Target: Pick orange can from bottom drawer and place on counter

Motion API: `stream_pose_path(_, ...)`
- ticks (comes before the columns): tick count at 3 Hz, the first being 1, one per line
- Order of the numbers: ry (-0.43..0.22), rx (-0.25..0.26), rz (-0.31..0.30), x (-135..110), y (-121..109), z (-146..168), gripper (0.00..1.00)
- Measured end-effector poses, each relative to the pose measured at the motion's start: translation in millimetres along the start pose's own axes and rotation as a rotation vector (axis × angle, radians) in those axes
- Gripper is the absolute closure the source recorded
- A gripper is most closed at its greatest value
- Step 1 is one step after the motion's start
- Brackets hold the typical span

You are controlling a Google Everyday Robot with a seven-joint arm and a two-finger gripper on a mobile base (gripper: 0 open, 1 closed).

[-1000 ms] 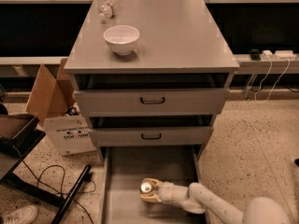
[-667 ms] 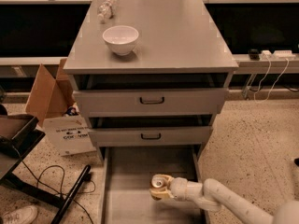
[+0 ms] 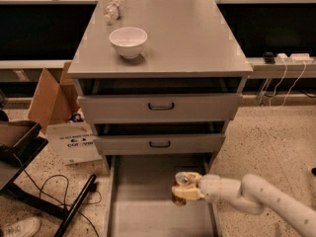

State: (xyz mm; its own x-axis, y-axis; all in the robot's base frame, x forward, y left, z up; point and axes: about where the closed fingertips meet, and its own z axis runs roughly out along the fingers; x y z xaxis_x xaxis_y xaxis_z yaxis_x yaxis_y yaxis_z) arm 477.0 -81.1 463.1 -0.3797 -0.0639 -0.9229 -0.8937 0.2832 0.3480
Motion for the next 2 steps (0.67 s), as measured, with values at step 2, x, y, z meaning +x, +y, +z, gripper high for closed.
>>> stream_pose_path(2,0.001,0.122,-0.154,-196.2,9.4,-66.5,1.00)
